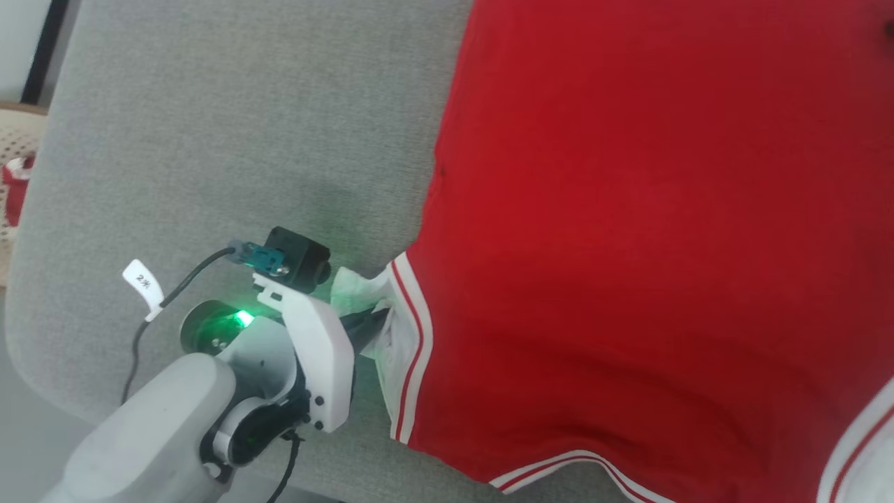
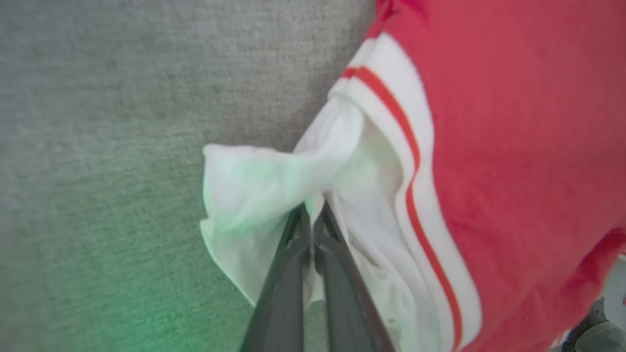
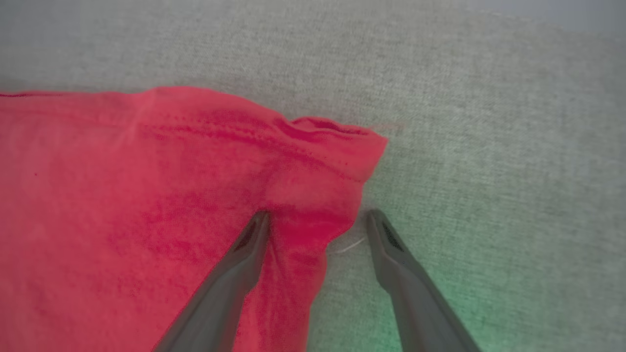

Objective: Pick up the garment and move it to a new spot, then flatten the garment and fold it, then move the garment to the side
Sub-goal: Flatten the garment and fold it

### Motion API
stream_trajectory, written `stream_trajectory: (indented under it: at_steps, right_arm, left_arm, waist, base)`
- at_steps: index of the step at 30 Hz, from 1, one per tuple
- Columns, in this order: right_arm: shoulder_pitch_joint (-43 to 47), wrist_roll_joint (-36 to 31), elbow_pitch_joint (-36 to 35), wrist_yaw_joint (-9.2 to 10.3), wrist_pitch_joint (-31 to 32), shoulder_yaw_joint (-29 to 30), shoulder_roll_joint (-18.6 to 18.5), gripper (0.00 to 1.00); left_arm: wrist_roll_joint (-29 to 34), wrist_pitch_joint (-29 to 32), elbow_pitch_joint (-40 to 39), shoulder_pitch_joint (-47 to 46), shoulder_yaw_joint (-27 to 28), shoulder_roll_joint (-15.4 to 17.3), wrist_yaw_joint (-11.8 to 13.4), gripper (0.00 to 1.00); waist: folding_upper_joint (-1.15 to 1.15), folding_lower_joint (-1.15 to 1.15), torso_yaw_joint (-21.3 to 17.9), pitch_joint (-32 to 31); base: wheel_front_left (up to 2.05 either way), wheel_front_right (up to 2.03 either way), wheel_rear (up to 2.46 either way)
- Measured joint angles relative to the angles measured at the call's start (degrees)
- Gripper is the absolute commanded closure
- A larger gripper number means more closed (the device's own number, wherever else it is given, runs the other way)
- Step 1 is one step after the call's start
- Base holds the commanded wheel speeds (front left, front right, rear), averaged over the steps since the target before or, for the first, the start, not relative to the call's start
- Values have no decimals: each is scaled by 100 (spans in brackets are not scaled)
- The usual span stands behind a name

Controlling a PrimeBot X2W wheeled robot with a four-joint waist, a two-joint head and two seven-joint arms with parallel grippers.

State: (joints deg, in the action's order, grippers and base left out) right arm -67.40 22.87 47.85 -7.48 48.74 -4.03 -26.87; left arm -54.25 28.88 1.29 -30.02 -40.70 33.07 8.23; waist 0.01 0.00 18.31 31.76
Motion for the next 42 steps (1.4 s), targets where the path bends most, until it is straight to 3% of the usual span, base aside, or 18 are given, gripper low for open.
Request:
stream_trajectory:
  at_steps: [3,4,5,15,28,37,42]
  right_arm:
    - [-203,-131,241,0,348,-38,-19,0]
    - [-235,-140,279,0,396,-23,-26,75]
    - [-255,-193,296,0,399,-34,-30,100]
    - [-60,64,-112,0,482,-692,104,100]
    - [1703,1512,-2431,-2,595,-1785,-382,100]
    - [3496,1904,-4120,-1,690,-1426,-666,100]
    - [4551,1805,-4610,-2,646,-929,-402,100]
  left_arm:
    - [-16,-43,136,-66,-15,-104,-94,100]
    - [-20,-62,176,-78,-18,-118,-122,100]
    - [-25,-76,215,-87,-21,-136,-153,100]
    - [-146,-160,442,-70,55,-4,-230,100]
    - [-172,-25,275,287,307,695,185,100]
    - [-208,33,51,466,475,1039,485,100]
    - [-209,55,-25,502,491,1088,548,100]
  waist:
    - [0,0,106,76]
    - [0,0,125,93]
    - [0,0,137,101]
    - [0,0,-178,-84]
    - [0,0,-1177,-625]
    - [0,0,-1794,-918]
    - [0,0,-1931,-942]
  base:
    - [0,0,0]
    - [0,0,0]
    - [0,0,0]
    - [0,0,0]
    - [0,0,0]
    - [0,0,0]
    - [0,0,0]
